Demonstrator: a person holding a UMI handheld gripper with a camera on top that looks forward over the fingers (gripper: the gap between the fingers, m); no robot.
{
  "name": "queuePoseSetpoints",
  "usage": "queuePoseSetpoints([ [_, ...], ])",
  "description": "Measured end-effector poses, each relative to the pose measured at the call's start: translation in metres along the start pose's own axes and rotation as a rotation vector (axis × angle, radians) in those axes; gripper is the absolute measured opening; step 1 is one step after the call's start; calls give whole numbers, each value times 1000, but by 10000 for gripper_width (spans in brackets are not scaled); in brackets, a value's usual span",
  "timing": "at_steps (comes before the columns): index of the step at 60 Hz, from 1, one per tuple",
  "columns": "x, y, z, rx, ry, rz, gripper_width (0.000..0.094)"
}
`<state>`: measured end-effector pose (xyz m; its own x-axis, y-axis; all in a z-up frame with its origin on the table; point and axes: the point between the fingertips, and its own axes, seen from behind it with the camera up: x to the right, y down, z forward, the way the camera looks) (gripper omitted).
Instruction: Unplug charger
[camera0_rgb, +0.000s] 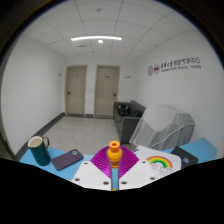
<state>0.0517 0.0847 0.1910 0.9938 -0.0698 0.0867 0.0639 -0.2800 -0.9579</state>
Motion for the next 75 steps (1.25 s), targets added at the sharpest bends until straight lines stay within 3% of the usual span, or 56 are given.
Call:
queuePoseSetpoints([
  [4, 18, 28, -5, -114, 25, -4, 57],
  [14, 44, 157, -13, -439, 42, 31, 59],
  [23, 54, 212, -6, -566, 44, 75, 65],
  [33, 58, 221, 7, -578, 18, 76, 141],
  [41, 58, 218, 10, -575, -38, 55, 264],
  [51, 59, 205, -6, -522, -124, 103, 702],
  [56, 58, 194, -26, -502, -191, 130, 818],
  [75, 56, 175, -107, -442, -368, 83, 833],
])
